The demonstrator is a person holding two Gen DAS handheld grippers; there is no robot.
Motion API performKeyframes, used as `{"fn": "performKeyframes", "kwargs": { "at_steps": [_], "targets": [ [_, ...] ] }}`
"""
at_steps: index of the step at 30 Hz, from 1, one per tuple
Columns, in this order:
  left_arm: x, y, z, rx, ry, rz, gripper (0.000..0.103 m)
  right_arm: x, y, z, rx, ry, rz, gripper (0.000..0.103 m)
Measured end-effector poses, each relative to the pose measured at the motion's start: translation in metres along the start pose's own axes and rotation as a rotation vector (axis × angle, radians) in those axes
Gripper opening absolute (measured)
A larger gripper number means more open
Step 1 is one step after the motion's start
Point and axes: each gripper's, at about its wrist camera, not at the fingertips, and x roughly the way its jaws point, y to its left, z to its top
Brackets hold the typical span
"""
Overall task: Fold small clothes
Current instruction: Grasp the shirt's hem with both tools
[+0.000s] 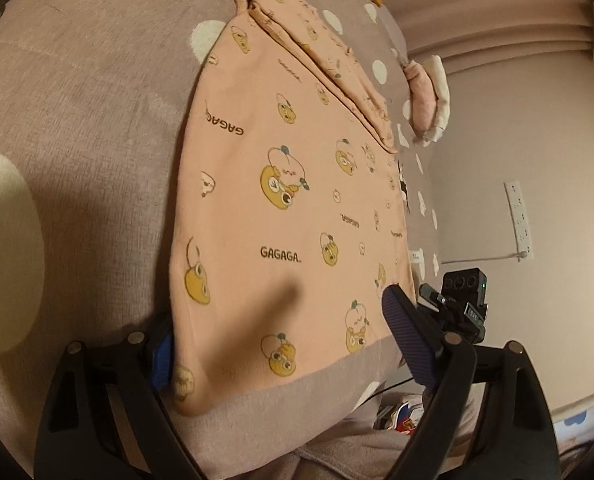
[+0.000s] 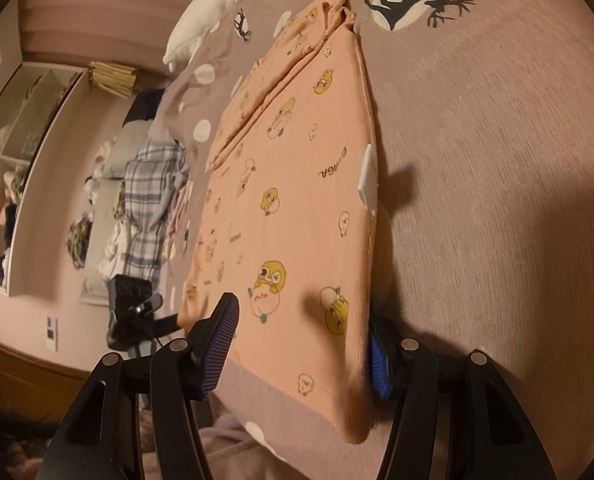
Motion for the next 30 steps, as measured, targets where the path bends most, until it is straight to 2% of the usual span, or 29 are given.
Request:
{"fn": "performKeyframes", "kwargs": {
  "at_steps": [3,4,6,8,9,10,11,13,17,19,21,23,24,30],
  "targets": [
    [0.001,0.001,0.003,-0.022,-0.008,0.026,0.080,0.004,-0.002,0.004,0.034,0.018,-0.017,0.057],
    [0.000,0.001,0.003,-0.026,-0.013,0.033,0.075,0.004,-0.002,0.005,0.039,0.023,-0.020,0.057],
    [-0.002,0.003,0.002,-0.036,-0.025,0.054,0.062,0.004,-0.001,0.005,0.036,0.020,-0.021,0.059],
    [-0.005,0.011,0.001,-0.065,-0.035,0.079,0.039,0.004,0.001,0.004,0.017,0.013,-0.035,0.059],
    [-0.007,0.016,0.000,-0.084,-0.038,0.084,0.033,0.005,0.003,0.003,0.007,0.011,-0.045,0.059],
    [-0.009,0.020,0.000,-0.099,-0.039,0.085,0.022,0.005,0.005,0.002,-0.003,0.008,-0.058,0.059],
    [-0.010,0.025,-0.001,-0.120,-0.038,0.080,0.014,0.006,0.008,0.001,-0.017,0.003,-0.074,0.059],
    [-0.013,0.034,-0.001,-0.157,-0.039,0.063,0.007,0.007,0.011,-0.002,-0.039,-0.010,-0.093,0.059],
    [-0.016,0.035,-0.001,-0.166,-0.040,0.060,0.006,0.005,0.010,-0.006,-0.045,-0.038,-0.090,0.058],
    [-0.015,0.034,0.001,-0.173,-0.039,0.037,0.006,0.005,0.009,-0.007,-0.047,-0.043,-0.104,0.051],
    [-0.014,0.034,0.001,-0.182,-0.035,-0.003,0.006,0.005,0.008,-0.009,-0.048,-0.043,-0.126,0.029],
    [-0.014,0.033,0.001,-0.184,-0.034,-0.034,0.005,0.006,0.004,-0.010,-0.033,-0.038,-0.128,0.014],
    [-0.014,0.032,0.000,-0.182,-0.035,-0.046,0.005,0.005,0.002,-0.011,-0.029,-0.043,-0.123,0.011],
    [-0.015,0.015,0.005,-0.162,-0.055,-0.179,0.004,-0.003,-0.001,-0.013,-0.002,-0.100,0.037,0.006]
  ]
}}
